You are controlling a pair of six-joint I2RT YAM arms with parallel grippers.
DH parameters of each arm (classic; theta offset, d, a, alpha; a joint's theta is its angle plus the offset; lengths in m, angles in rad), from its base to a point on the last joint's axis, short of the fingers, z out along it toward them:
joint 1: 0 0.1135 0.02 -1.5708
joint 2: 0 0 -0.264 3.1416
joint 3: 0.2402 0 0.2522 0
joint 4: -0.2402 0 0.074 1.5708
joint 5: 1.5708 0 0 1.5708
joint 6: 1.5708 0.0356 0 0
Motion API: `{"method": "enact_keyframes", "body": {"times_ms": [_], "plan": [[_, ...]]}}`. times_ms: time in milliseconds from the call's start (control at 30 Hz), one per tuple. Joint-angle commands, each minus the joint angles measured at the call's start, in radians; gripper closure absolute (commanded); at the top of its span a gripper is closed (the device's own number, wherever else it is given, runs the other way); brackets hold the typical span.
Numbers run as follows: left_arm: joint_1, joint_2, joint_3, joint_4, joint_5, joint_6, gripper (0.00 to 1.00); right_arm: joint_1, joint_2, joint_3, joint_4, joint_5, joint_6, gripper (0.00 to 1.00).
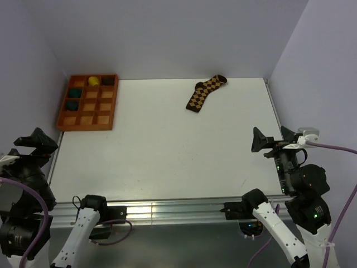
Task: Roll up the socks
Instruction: Move the sock to the center of the board.
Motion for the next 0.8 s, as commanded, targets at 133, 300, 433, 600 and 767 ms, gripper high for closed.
{"method": "enact_keyframes", "body": {"times_ms": [133,300,433,600,767], "plan": [[-0.004,0.007,-0.021,0.048,0.022,0.005,0.0,0.005,0.044,-0.028,0.065,0.001,0.015,0.0],[-0.004,-0.002,-0.07,0.07,0.031,0.0,0.01,0.005,0.118,-0.046,0.108,-0.115,0.102,0.0],[-0.008,-0.005,-0.15,0.117,0.109,-0.027,0.01,0.005,0.227,-0.091,0.197,-0.246,0.226,0.0],[-0.008,0.0,-0.293,0.186,0.248,-0.089,0.01,0.007,0.495,-0.056,0.278,-0.33,0.296,0.0],[-0.008,0.033,-0.397,0.228,0.311,-0.112,0.0,0.001,0.754,0.084,0.35,-0.344,0.31,0.0]]}}
